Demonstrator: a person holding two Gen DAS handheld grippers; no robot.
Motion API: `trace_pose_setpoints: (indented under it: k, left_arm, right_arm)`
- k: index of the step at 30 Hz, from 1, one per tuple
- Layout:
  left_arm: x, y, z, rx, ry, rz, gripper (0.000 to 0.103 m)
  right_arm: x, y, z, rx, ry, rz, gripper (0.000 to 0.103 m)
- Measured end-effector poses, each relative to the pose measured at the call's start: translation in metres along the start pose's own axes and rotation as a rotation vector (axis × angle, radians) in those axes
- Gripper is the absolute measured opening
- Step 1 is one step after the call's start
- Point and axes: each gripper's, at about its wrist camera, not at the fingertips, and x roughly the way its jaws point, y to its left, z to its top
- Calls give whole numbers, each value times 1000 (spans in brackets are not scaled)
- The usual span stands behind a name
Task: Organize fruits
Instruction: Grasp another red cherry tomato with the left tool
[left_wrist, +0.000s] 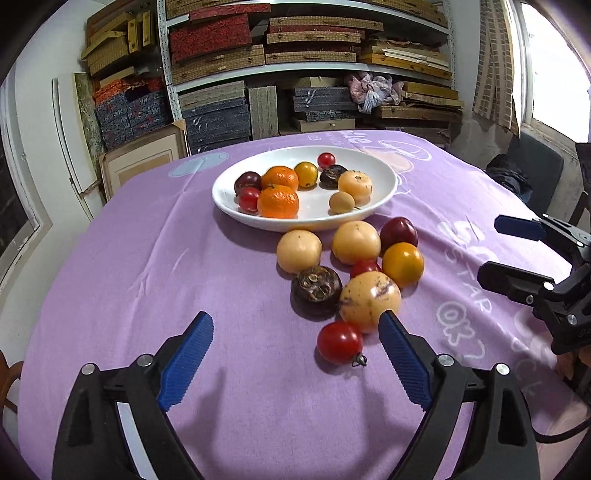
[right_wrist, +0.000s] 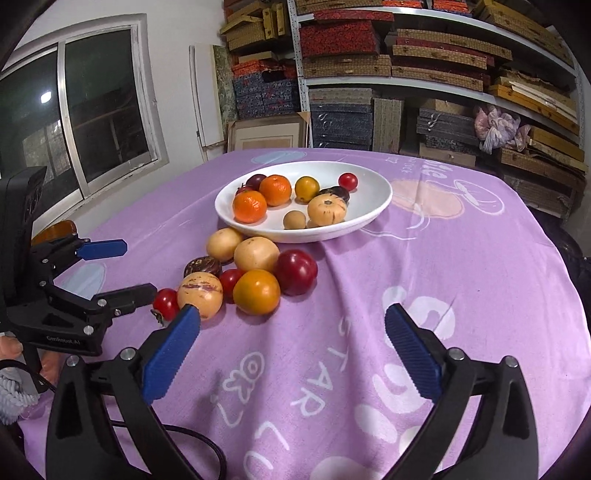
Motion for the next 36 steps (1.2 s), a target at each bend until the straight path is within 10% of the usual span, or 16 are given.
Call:
trace_pose_setpoints:
  k: [24,31,36]
  left_arm:
    - [30,56,-11,-191,125,-3,91]
    - [32,58,-9,-210,111,-61,62]
    - [37,53,-1,-192,90,-51,61]
  right_arm:
    - [8,-15,7,86,38,50,99]
    - [7,-13,8,75,37,51,99]
    - [7,-11,8,67,39,50,99]
